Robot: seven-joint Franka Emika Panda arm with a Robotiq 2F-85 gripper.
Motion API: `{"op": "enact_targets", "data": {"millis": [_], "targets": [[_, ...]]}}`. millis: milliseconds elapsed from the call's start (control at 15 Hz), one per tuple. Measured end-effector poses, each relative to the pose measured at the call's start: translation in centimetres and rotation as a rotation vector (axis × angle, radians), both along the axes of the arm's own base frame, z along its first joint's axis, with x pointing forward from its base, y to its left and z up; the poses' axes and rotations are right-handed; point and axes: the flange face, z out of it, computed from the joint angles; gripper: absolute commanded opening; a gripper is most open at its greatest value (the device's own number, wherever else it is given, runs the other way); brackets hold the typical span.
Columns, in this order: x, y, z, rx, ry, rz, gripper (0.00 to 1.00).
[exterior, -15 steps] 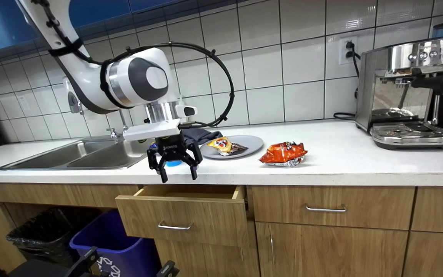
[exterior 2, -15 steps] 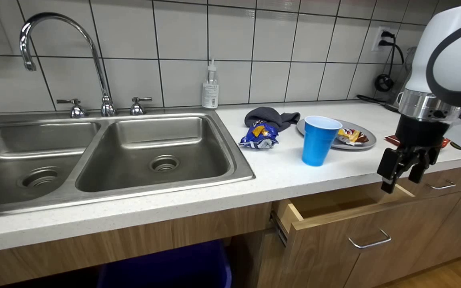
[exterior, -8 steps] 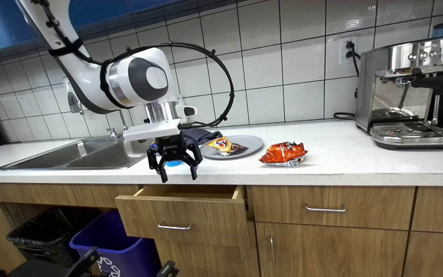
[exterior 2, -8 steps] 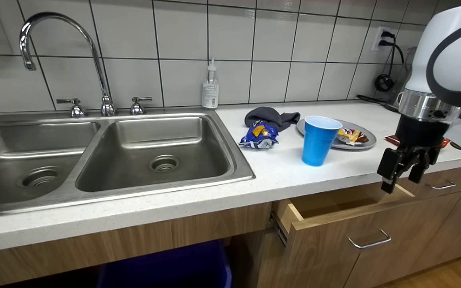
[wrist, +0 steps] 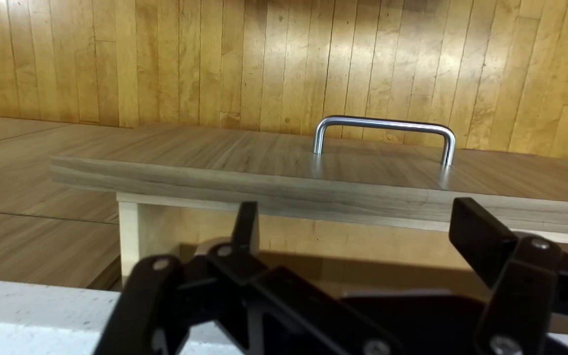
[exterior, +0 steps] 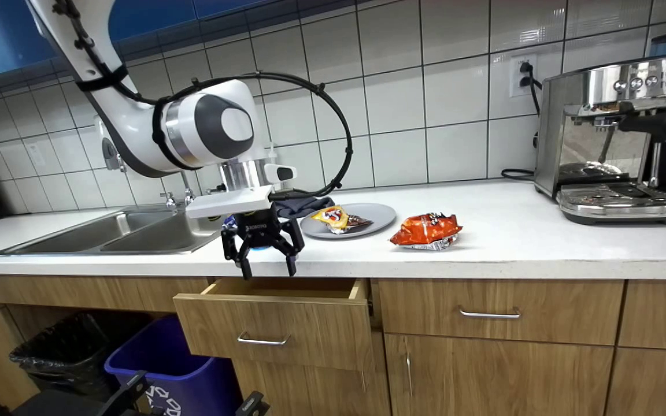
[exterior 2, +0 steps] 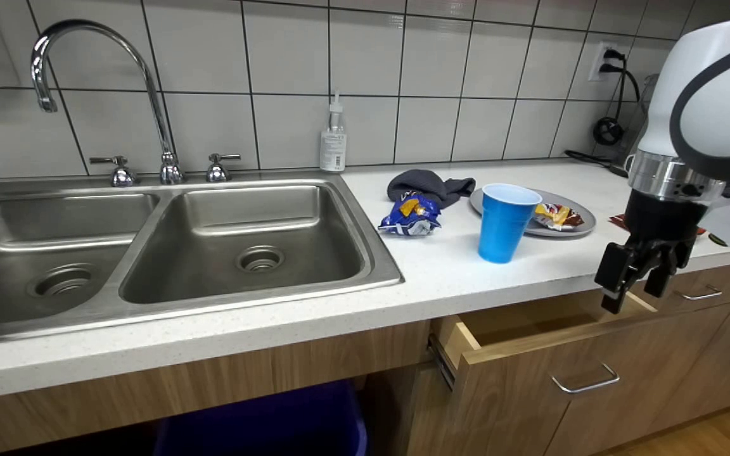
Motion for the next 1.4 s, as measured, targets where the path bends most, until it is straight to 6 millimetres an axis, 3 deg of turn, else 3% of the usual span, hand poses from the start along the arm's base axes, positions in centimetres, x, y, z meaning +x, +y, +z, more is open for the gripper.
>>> {"op": "enact_targets", "data": {"millis": [1400], "targets": [[2.4,3.0,-6.6,0.076,-0.145,-0.037,1.0]]}}
